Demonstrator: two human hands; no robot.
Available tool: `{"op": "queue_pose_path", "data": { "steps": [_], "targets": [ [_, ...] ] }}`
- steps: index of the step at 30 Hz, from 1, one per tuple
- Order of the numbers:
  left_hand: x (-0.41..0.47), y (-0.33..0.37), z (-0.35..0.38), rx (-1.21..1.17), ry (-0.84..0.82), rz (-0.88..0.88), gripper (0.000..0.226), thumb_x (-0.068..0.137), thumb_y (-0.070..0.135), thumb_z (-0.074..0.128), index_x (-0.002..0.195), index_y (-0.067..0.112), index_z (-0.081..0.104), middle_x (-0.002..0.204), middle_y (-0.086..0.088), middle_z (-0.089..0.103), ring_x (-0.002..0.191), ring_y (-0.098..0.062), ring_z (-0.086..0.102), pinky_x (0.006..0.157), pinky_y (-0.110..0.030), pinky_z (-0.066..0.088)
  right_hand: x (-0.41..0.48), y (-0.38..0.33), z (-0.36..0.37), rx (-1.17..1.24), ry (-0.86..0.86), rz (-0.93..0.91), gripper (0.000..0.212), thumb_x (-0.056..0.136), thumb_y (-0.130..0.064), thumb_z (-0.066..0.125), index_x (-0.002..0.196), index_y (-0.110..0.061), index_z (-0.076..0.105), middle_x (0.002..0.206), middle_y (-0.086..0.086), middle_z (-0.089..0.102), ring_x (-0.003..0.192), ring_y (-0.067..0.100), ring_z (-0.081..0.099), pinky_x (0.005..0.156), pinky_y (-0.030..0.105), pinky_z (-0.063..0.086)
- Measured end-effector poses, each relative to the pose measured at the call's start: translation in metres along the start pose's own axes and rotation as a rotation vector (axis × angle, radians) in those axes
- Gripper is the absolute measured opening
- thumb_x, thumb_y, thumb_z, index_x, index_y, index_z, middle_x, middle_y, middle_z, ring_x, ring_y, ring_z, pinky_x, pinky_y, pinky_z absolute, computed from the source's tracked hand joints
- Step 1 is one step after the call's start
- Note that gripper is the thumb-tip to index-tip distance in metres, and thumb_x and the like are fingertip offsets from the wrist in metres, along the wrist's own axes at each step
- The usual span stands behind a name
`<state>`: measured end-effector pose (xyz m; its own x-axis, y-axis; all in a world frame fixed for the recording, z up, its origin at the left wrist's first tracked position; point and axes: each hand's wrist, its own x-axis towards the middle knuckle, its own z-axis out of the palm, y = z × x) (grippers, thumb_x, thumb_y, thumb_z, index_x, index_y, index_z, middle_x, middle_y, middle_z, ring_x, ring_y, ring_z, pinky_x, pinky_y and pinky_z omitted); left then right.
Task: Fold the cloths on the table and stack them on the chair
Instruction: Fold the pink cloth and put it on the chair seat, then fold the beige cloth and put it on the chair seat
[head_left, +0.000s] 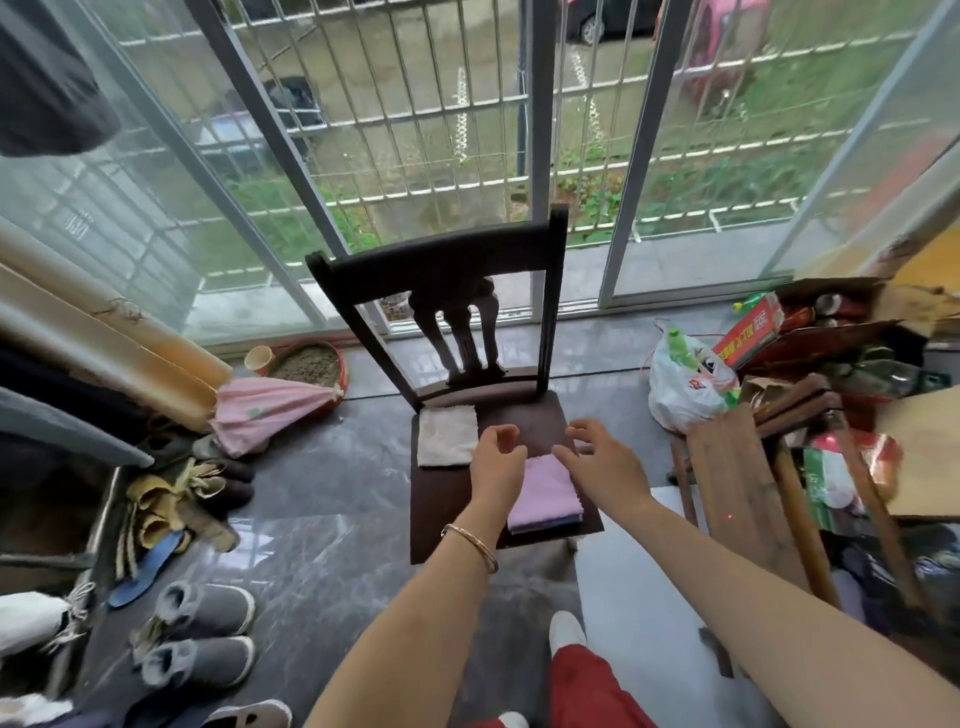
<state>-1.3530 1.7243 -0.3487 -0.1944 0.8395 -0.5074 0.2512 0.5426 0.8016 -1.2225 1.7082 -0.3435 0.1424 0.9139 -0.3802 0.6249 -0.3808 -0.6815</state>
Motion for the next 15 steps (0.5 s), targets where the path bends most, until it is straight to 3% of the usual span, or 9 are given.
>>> {"op": "queue_pose_path", "data": {
  "steps": [4, 8, 15],
  "targets": [
    [-0.019, 0.008, -0.004, 0.007, -0.072, 0.052, 0.034, 0.086, 0.001, 0.052, 0.118, 0.01, 0.056, 0.12, -0.006, 0.059, 0.114, -0.02, 0.055, 0.096, -0.031, 0.047, -0.025, -0.001, -0.004, 0.06, 0.058, 0.01, 0.047, 0.089, -0.041, 0.056, 0.13, -0.023, 0.044, 0.134, -0.006, 0.055, 0.119, 0.019, 0.055, 0.098, 0.034, 0.043],
    [-0.045, 0.01, -0.011, 0.015, -0.175, 0.11, 0.035, 0.087, 0.001, 0.052, 0.121, 0.008, 0.054, 0.113, -0.003, 0.057, 0.109, -0.018, 0.054, 0.093, -0.026, 0.044, -0.063, 0.001, -0.004, 0.146, 0.136, 0.043, 0.05, 0.088, -0.04, 0.059, 0.132, -0.021, 0.043, 0.137, -0.003, 0.054, 0.123, 0.019, 0.052, 0.102, 0.038, 0.042],
    [-0.1, -0.001, -0.013, 0.054, -0.36, 0.201, 0.035, 0.086, -0.003, 0.051, 0.121, 0.003, 0.053, 0.121, -0.01, 0.059, 0.113, -0.019, 0.055, 0.093, -0.024, 0.042, -0.139, 0.013, -0.001, 0.223, 0.318, 0.129, 0.049, 0.089, -0.037, 0.059, 0.133, -0.021, 0.044, 0.137, -0.002, 0.052, 0.124, 0.02, 0.051, 0.102, 0.037, 0.041]
  ]
}}
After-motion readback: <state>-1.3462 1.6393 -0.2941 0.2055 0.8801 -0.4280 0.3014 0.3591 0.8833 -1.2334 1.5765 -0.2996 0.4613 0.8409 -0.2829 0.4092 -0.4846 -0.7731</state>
